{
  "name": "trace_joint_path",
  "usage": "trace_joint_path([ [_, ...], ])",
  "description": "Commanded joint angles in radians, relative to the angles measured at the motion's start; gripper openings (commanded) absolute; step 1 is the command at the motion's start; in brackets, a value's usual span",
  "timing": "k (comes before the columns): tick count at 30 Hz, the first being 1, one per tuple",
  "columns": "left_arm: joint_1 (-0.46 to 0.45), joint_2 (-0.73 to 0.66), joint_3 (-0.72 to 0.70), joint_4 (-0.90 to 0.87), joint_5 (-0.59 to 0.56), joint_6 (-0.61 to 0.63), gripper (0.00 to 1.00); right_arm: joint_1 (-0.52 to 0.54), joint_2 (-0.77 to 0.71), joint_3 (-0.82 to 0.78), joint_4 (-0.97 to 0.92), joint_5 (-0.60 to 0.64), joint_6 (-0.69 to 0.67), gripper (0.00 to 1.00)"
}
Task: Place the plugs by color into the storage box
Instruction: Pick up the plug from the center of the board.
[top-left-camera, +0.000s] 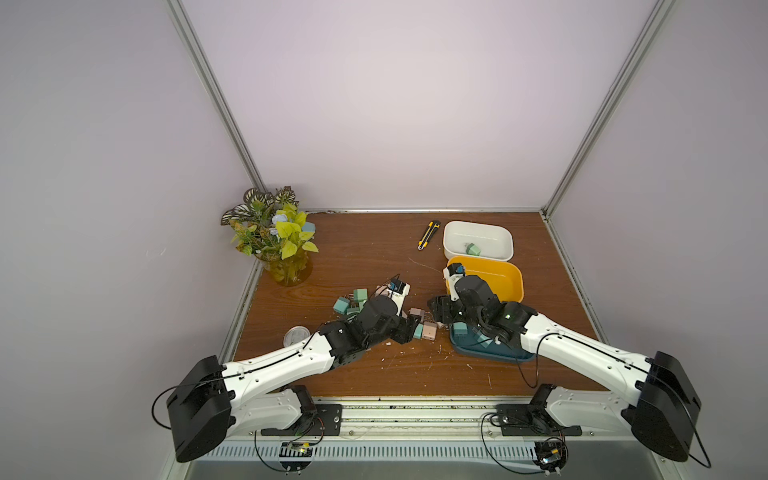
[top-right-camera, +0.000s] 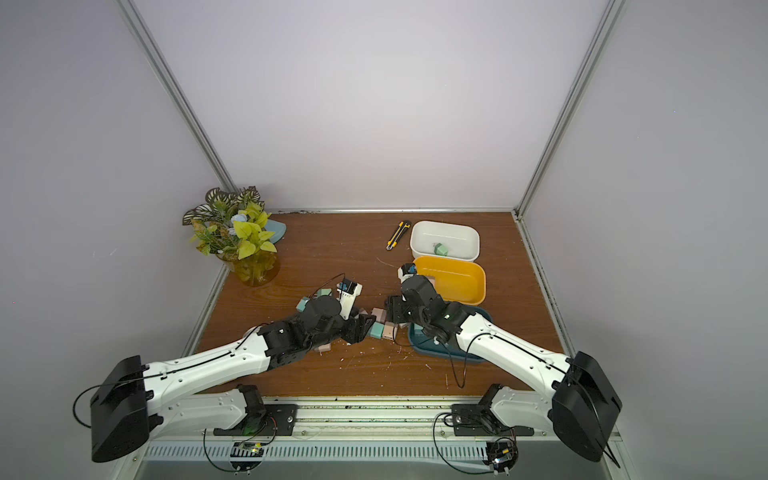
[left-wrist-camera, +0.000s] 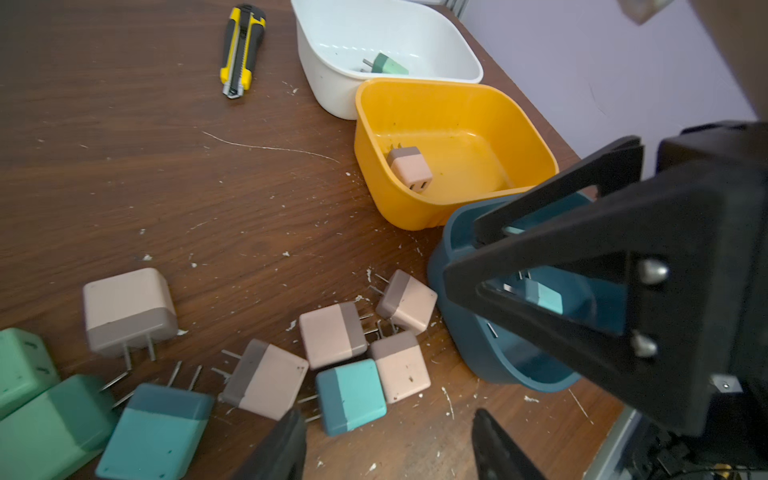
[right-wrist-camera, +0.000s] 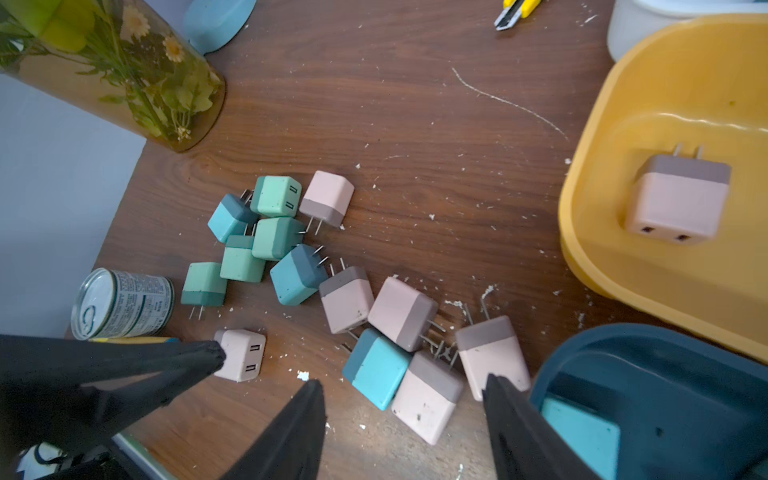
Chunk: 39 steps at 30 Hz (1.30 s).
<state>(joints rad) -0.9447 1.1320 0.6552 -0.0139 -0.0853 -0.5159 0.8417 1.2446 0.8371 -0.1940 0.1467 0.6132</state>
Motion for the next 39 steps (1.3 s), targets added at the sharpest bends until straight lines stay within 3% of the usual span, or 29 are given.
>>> trace_joint_path([
  [1, -0.006, -0.082, -0.019, -0.066, -0.106, 0.004, 0.66, 0.027, 0.042, 0.049, 0.039, 0.002, -0.021, 0.65],
  [9, 0.014, -0.303, -0.042, -0.233, -0.238, -0.02, 0.66, 0.09, 0.166, 0.102, 0.083, -0.028, -0.029, 0.64],
  [13, 0.042, -0.355, -0.007, -0.331, -0.232, -0.042, 0.66, 0.101, 0.222, 0.143, 0.059, 0.007, -0.028, 0.67],
  [20, 0.058, -0.362, -0.018, -0.34, -0.2, -0.045, 0.66, 0.102, 0.366, 0.241, -0.042, 0.087, -0.054, 0.69],
  [29, 0.08, -0.353, -0.04, -0.314, -0.191, -0.01, 0.66, 0.117, 0.494, 0.301, 0.01, 0.008, -0.101, 0.6],
  [39, 0.086, -0.346, -0.06, -0.319, -0.195, 0.006, 0.66, 0.135, 0.624, 0.399, -0.045, 0.016, -0.142, 0.64],
])
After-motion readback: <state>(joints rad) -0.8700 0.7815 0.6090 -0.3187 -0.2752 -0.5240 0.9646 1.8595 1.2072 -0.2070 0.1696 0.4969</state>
